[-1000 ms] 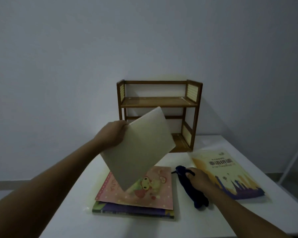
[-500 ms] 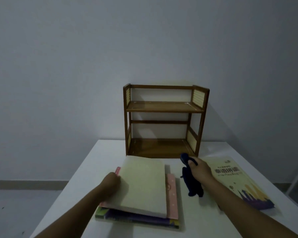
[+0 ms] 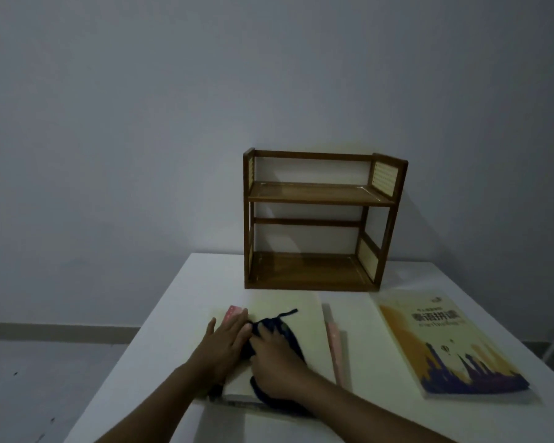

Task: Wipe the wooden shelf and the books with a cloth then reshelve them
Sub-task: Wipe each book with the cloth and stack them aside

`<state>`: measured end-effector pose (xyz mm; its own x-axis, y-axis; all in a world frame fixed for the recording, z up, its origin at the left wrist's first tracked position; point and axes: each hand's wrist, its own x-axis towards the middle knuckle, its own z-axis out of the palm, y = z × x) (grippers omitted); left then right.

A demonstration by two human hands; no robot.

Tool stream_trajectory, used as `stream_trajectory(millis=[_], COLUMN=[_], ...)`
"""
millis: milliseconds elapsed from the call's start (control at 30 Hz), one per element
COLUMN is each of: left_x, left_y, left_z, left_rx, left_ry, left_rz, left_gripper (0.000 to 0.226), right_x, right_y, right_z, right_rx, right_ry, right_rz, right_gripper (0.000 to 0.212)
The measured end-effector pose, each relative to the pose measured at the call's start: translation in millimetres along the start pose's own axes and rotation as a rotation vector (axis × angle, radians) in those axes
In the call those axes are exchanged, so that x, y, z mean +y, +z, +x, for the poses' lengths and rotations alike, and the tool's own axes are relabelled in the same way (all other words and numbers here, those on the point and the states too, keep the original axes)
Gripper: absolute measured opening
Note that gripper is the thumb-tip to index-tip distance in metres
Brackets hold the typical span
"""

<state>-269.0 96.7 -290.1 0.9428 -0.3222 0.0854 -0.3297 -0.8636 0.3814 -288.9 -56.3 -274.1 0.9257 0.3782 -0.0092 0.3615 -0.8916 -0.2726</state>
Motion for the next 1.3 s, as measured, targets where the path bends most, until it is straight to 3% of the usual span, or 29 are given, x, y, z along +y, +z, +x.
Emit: stream_trajectory(millis=[67, 200, 267, 367, 433, 567, 700, 800, 867, 1033, 1233, 1300], left_x=[4, 2, 2, 3, 3, 5, 6, 3, 1, -4, 0, 4], left_y=[4, 10, 12, 16, 16, 16, 17, 20, 22, 22, 21, 19], left_z=[0, 0, 0, -2, -2, -1, -1, 0, 1, 5, 5, 5], left_rx=[0.015, 0.045, 0.05, 0.085, 0.094, 0.108, 0.104, 0.085, 0.094, 0.093, 0.078, 0.073], left_ry=[0.013, -0.043, -0.043, -0.064, -0.075, -0.077, -0.09, -0.11, -0.121, -0.133, -0.118, -0.104], left_rz=[-0.047, -0.134, -0.123, -0.122, -0.109, -0.095, -0.115, -0.109, -0.127, -0.104, -0.088, -0.069], left_gripper=[0.099, 0.084, 0.093, 0.105, 0.107, 0.096, 0.073, 0.079, 0.09, 0.102, 0.106, 0.109], right_x=[-6, 27, 54, 84, 74, 27, 22, 49, 72, 84, 10, 5], right_y=[9, 4, -7, -23, -22, 3, -10, -25, -34, -31, -8, -7], right_z=[1, 15, 29, 42, 39, 16, 30, 54, 64, 43, 8, 18], right_rx=[0.018, 0.097, 0.114, 0.164, 0.158, 0.131, 0.078, 0.031, 0.084, 0.154, 0.099, 0.117], right_ry=[-0.07, -0.158, -0.069, 0.237, 0.276, 0.03, -0.108, -0.066, 0.084, 0.244, 0.02, -0.004], right_rz=[-0.03, -0.097, -0.09, -0.024, -0.02, -0.081, -0.087, -0.091, -0.063, -0.071, -0.079, -0.069], right_gripper=[0.061, 0.041, 0.034, 0.033, 0.038, 0.053, 0.047, 0.04, 0.035, 0.035, 0.061, 0.061])
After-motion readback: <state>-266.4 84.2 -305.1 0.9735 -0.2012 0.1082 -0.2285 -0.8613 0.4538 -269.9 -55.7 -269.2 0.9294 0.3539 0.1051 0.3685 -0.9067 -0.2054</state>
